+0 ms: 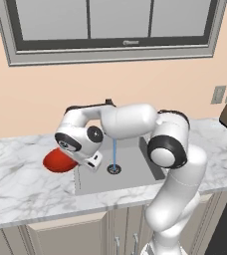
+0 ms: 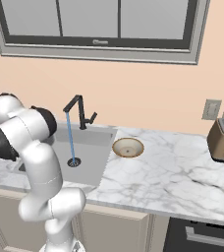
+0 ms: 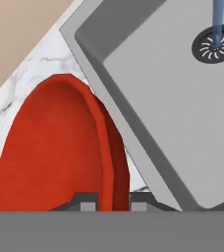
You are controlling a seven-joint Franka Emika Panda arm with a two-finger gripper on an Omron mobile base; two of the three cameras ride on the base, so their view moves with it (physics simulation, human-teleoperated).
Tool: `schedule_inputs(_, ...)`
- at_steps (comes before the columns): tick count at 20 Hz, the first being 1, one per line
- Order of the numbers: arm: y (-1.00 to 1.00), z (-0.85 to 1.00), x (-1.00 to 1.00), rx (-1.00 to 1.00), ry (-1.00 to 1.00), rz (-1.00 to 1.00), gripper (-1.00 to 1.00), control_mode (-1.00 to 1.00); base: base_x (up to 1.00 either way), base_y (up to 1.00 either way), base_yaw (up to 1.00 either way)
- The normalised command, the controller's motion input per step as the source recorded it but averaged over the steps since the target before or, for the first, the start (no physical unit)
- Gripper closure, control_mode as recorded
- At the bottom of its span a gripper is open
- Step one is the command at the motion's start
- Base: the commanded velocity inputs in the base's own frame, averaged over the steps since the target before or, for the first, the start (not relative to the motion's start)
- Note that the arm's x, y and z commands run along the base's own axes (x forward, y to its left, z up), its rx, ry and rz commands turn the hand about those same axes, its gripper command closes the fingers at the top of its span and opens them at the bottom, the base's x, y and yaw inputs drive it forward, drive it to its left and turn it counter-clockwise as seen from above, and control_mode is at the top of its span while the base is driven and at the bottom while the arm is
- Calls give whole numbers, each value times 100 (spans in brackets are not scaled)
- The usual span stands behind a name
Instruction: Rinse each bowl for a few seconds and place them down in the sink or on the counter.
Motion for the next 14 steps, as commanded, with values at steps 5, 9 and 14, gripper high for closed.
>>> schedule_inputs(5,36,-12,7,-12,8,-3,100,-100,0,0,0)
schedule_inputs(9,35,-13,7,-10,6,-3,100,-100,0,0,0)
schedule_inputs(14,34,-16,7,-9,1,-4,100,-100,0,0,0)
